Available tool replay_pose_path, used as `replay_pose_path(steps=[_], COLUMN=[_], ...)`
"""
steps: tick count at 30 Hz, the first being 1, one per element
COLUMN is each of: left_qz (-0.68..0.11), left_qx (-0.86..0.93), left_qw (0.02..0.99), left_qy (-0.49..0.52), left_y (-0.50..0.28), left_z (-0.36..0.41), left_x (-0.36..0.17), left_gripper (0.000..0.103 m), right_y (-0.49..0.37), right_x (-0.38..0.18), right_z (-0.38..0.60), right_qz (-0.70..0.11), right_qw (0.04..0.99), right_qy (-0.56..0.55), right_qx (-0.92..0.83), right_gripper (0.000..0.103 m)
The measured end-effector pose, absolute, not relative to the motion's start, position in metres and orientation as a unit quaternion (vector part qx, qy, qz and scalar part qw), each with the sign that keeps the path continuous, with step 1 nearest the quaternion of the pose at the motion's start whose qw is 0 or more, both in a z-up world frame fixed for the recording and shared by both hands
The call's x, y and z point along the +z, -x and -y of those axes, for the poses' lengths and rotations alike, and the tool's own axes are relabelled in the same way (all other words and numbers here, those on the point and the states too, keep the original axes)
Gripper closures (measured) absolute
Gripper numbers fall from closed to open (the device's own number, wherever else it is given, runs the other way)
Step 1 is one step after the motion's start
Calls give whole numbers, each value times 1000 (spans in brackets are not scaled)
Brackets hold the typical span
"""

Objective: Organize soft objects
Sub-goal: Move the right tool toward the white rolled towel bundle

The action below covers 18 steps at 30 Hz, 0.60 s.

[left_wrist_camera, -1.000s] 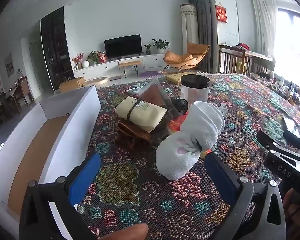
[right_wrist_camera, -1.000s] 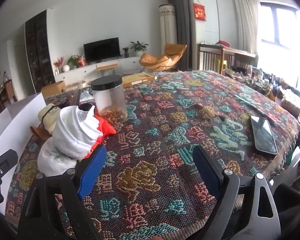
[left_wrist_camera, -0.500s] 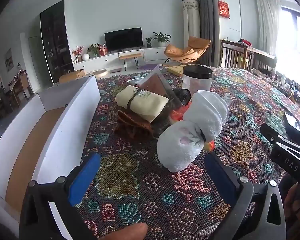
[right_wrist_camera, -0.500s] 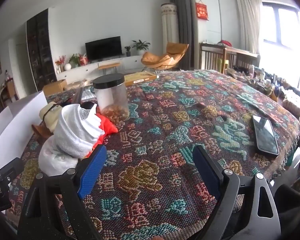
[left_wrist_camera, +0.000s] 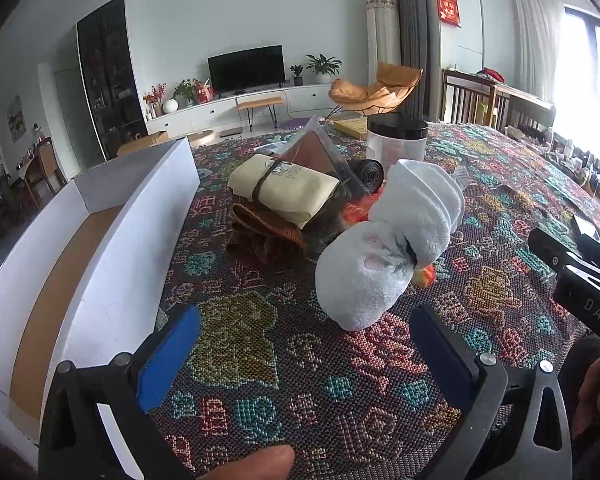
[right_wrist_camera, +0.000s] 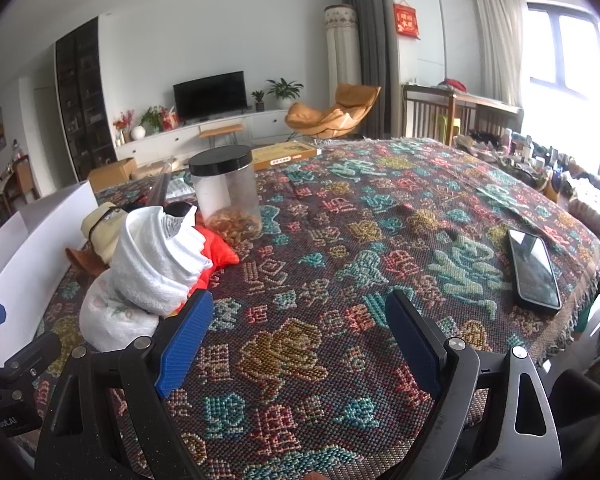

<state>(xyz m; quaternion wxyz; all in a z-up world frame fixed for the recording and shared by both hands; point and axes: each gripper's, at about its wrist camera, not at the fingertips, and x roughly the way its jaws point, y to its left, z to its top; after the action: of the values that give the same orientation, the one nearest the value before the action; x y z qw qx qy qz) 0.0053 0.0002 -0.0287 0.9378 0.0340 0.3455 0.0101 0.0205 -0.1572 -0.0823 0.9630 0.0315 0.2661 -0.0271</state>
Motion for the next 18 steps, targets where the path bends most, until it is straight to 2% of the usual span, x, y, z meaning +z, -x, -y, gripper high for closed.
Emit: replay_pose_path(steps=[9, 18], left_qz=[-363, -460], left_qx=[15, 29], left_qw=[931, 887], left_qy=[-33, -8], left_y=[-11, -40], left_z=[-3, -19], left_x=[-42, -96], left_gripper=[0, 0], right_y=[-21, -21], right_x=[-84, -85], right_z=[158, 158], right_qz=[-267, -269], right_qw=[963, 962], right_qy=[-32, -33], right_qx=[-26, -25], right_gripper=[13, 13])
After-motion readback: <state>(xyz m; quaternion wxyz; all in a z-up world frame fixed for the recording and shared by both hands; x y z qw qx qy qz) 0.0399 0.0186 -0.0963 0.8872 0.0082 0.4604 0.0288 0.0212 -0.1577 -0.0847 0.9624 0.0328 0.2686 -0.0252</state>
